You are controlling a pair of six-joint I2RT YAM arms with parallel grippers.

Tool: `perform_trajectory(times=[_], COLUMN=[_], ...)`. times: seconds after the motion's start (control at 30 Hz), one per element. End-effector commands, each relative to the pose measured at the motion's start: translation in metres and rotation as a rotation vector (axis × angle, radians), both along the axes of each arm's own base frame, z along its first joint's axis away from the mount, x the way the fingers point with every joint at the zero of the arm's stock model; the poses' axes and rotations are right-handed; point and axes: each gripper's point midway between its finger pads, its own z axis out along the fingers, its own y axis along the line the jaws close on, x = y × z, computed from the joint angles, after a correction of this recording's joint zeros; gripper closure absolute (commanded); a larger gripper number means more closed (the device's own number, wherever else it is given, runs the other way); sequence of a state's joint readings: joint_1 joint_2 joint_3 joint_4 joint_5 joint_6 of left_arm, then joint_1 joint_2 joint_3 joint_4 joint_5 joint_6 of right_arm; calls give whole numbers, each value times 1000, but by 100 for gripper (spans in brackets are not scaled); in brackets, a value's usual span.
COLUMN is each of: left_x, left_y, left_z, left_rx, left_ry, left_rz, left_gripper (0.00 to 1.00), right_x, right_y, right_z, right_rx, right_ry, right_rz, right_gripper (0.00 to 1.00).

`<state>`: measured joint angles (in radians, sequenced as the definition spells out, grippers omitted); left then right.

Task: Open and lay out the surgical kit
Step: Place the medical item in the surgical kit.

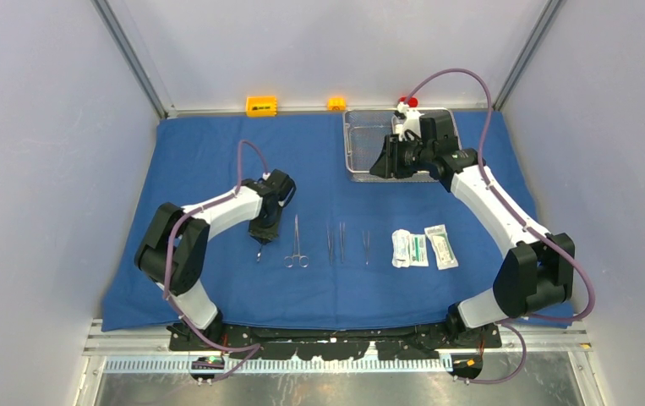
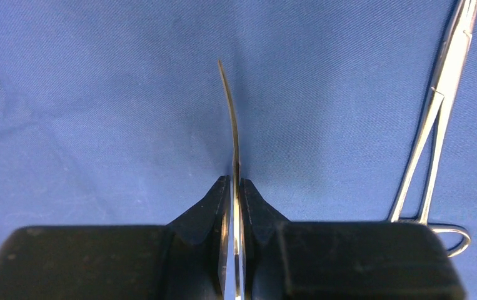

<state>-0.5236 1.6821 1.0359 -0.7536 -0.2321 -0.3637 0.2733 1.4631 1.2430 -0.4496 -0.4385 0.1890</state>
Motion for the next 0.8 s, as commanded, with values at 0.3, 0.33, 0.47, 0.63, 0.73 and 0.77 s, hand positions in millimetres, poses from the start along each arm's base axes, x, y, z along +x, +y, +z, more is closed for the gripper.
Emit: perform_trajectory(times=[0.3,0.33,0.47,0.63,0.73,0.77], left_x=[5,6,7,10,12,11], left_y=[-13,-14,-17,-25,-26,-26], left_z=[-1,-1,2,5,8,9], left_rx=[-52,-55,-73,-107,-113,-115], left_ry=[-7,-8,-12,-14,-24,-26], left_rz=[32,32,39,41,42,42], left_gripper=[79,78,77,76,75,74], right_x=[1,1,0,1,1,0], right_y=[-6,-6,-6,-7,-8,-8], right_z=[21,21,20,20,20,20], right_rx=[8,7,7,8,8,7], right_ry=[-71,-71,-69,-67,-70,-70], right_rz=[-15,-16,-17,-22,-23,-23], right_gripper=[59,59,59,59,59,59])
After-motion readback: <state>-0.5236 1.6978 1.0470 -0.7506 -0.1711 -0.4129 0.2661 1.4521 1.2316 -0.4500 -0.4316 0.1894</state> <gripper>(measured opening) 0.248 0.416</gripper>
